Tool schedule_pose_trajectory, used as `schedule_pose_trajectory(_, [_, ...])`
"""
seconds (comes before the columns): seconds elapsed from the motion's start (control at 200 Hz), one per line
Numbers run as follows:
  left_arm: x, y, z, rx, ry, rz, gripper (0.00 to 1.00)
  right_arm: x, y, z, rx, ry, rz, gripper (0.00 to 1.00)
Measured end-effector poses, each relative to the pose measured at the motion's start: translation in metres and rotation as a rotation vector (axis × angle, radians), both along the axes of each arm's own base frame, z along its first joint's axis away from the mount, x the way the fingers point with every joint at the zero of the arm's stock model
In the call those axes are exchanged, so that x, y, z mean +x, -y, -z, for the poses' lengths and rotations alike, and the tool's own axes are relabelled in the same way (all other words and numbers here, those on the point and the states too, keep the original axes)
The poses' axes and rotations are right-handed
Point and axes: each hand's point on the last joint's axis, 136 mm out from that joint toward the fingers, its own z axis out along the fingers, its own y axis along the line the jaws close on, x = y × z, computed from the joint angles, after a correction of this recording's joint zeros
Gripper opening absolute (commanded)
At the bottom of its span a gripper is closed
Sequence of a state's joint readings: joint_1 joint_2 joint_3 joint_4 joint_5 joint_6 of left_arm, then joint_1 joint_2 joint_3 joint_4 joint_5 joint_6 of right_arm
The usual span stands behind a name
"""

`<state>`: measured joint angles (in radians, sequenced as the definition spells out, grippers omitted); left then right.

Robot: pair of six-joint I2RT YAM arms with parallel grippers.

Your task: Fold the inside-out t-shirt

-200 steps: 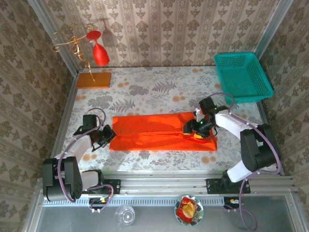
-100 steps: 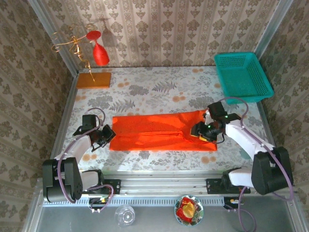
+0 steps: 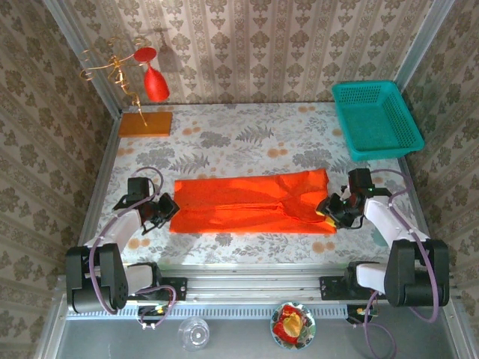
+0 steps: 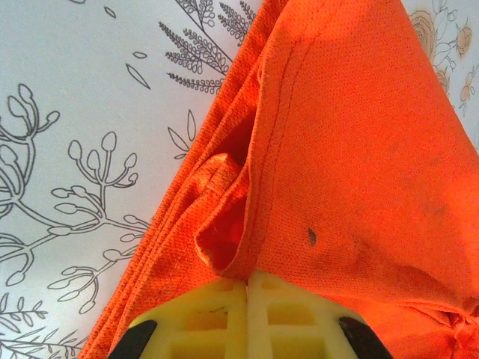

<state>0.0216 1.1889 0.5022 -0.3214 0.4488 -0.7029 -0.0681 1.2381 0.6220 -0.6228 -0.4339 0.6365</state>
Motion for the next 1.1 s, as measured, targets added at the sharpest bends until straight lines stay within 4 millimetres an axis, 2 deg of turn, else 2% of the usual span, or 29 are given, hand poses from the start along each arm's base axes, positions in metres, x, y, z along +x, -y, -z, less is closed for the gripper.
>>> schedule_pose_trajectory(0.195, [-0.002,0.000,0.001,0.000,-0.008,-0.001,0.04,0.000,-0.003,0.011,0.029,-0.025,0.013,0.40])
schedule_pose_trajectory(0.275, [-0.002,-0.001,0.000,0.000,-0.006,-0.003,0.04,0.002,-0.004,0.011,0.032,-0.019,0.018,0.34])
schedule_pose_trajectory(0.425, [-0.002,-0.002,0.000,0.000,-0.008,-0.006,0.02,0.005,-0.006,0.010,0.052,-0.011,0.024,0.00])
schedule_pose_trajectory(0.525, [-0.002,-0.002,-0.001,0.000,-0.005,-0.006,0.01,0.006,-0.006,0.005,0.060,0.004,0.035,0.00])
schedule_pose_trajectory(0.625, [0.004,-0.002,-0.009,0.000,0.005,-0.006,0.00,0.015,-0.006,-0.011,0.060,0.067,0.042,0.00])
schedule_pose_trajectory(0.71, [0.021,-0.002,-0.023,0.004,0.035,0.001,0.00,0.033,-0.004,-0.034,0.061,0.137,0.053,0.00])
schedule_pose_trajectory(0.895, [0.076,-0.005,-0.057,0.011,0.116,0.025,0.00,0.088,-0.001,-0.082,0.063,0.275,0.061,0.00])
schedule_pose_trajectory(1.1, [0.138,-0.010,-0.084,-0.010,0.185,0.063,0.00,0.151,0.004,-0.110,0.063,0.345,0.063,0.00])
